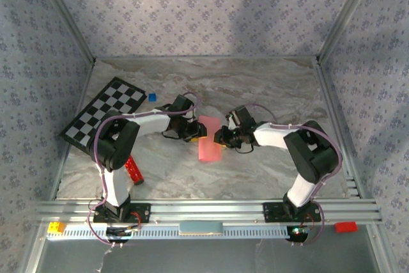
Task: Fold a paper plane with a square sheet of paper (pick it up from the middle)
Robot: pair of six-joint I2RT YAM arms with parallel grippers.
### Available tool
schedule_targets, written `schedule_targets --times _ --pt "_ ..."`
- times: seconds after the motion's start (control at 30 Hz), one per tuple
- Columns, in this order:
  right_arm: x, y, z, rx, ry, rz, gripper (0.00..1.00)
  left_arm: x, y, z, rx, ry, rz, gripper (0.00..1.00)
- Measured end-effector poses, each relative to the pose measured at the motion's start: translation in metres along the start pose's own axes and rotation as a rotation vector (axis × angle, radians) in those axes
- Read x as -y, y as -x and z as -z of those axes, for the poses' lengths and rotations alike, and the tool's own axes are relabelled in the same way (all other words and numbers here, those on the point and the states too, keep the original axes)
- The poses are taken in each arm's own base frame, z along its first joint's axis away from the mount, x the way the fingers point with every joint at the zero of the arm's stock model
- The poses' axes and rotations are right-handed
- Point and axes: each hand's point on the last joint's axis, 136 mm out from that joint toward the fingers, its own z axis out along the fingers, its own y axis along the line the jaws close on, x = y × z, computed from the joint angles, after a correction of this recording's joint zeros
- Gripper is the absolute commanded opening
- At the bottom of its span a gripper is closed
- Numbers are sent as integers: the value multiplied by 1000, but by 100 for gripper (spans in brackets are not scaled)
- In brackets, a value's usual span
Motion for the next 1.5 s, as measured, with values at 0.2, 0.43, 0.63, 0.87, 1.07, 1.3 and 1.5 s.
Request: schedule_targets --times 0.2,0.43,0.63,0.87,1.07,1.3,1.5 --pt "-13 31 53 196 -50 33 27 0 0 -1 1 7 -5 39" --pt "16 36 86 303 -140 -10 27 -1 0 -1 -4 21 -1 39" --pt "48 14 80 258 -211 -62 27 -2 0 -2 -12 49 -11 40" --pt "49 12 80 256 -214 -67 27 -2 0 -4 -25 85 -9 39" --pt "49 12 80 256 -213 -67 27 -3 -1 -4 -28 105 -16 40" --pt "49 12 80 255 -213 -66 28 -4 -1 -5 -47 134 -17 40" --pt "48 12 80 254 -212 -64 28 -4 -1 -5 -48 138 -16 40"
